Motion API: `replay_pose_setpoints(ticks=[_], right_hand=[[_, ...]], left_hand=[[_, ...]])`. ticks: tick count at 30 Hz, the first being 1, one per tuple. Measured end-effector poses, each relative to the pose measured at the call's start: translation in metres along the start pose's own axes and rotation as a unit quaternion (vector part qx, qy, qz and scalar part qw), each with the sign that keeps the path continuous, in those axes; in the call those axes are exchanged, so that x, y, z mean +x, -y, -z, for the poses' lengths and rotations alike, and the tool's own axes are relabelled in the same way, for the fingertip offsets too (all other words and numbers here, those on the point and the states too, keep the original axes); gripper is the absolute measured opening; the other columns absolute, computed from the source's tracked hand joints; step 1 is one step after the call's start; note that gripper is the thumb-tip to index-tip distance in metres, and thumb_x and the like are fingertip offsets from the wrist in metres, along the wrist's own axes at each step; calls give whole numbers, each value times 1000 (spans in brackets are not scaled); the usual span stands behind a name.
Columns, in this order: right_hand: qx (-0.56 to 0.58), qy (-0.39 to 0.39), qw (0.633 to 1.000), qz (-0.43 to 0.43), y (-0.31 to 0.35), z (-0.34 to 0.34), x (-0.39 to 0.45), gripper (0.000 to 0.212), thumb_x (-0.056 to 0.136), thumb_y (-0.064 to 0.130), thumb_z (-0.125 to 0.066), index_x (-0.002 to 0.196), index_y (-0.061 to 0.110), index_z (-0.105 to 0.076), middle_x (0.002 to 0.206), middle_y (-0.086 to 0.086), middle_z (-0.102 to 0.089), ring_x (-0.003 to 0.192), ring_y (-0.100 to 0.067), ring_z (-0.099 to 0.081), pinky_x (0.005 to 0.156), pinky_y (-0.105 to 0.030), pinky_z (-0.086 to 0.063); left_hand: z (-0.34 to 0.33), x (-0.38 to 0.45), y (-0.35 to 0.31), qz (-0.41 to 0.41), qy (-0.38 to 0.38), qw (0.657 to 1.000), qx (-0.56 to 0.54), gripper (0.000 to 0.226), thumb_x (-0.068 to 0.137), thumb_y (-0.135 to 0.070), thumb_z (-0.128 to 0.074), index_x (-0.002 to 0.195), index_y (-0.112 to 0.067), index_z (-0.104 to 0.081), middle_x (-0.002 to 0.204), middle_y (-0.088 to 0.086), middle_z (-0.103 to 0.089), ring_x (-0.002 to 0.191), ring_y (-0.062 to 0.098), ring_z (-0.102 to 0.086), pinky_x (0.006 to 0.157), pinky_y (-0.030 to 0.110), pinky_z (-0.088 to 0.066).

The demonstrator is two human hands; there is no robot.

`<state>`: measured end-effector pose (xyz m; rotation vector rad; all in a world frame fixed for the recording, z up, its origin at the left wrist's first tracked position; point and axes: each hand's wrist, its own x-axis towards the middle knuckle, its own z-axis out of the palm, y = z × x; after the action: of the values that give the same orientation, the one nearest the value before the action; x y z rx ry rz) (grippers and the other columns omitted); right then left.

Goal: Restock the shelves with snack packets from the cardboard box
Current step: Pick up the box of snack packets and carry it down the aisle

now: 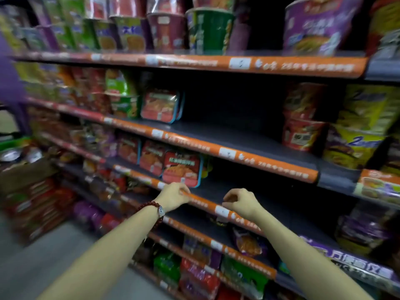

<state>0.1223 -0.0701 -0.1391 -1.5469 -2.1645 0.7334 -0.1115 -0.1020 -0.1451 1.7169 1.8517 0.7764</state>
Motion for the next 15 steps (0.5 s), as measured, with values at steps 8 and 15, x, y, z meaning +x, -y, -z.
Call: replay_pose_setpoints(ticks=[8,15], right_hand=[[1,138,990,43,16,-112,2,21,84,25,-71,98,10,-70,100,-6,-71,90,-17,-63,75,-27,-46],[-4,209,973,94,81,-190,21,21,82,22,-72,97,8,-73,107,-10,-71,92,-18,-64,78,-25,-46]], left_hand=[[-2,-86,107,161,-58,985,-5,8,81,-21,-70,84,-22,-62,65,-10,-58,62,5,-55,51,7,-39],[36,-126,182,251,-99,963,-25,10,82,-18,-69,88,-15,-61,72,-3,-60,68,13,-56,63,21,-43]])
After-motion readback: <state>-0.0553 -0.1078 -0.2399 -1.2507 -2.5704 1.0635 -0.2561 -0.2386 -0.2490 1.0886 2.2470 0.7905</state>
